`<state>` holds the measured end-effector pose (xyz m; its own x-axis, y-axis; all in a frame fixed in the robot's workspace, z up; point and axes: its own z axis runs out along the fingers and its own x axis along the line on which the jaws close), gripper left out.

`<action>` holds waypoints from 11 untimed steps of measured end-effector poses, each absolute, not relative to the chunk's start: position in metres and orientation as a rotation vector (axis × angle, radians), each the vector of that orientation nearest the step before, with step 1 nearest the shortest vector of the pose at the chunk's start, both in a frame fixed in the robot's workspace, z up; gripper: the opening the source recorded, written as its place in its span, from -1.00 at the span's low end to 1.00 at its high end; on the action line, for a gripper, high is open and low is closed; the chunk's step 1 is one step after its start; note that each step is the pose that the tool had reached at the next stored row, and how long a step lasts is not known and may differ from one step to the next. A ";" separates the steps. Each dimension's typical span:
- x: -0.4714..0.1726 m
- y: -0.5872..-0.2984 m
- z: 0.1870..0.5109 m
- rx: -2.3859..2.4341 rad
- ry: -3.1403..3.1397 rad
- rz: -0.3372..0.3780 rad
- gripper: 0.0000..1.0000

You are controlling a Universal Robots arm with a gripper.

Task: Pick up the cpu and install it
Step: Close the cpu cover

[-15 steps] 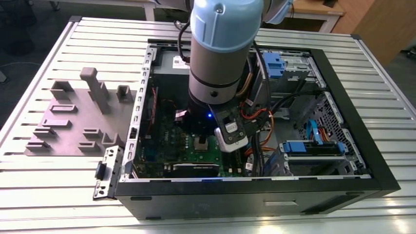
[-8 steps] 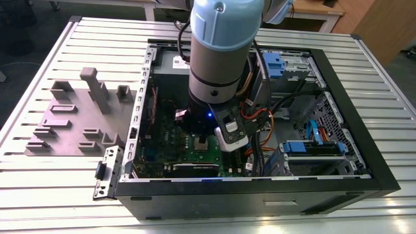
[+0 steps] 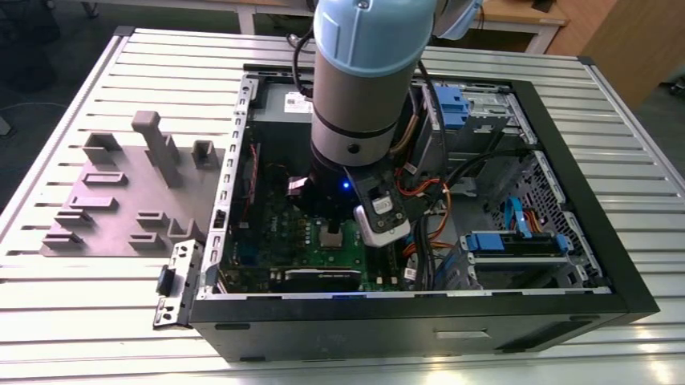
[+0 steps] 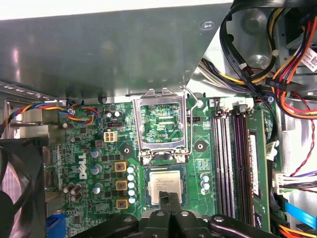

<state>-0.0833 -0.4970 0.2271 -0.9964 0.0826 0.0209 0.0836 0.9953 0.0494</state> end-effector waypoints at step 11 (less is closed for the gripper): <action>-0.083 -0.497 0.229 -0.130 -3.119 -0.078 -0.79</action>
<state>-0.0833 -0.4970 0.2288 -0.9964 0.0826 0.0209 0.0836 0.9953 0.0494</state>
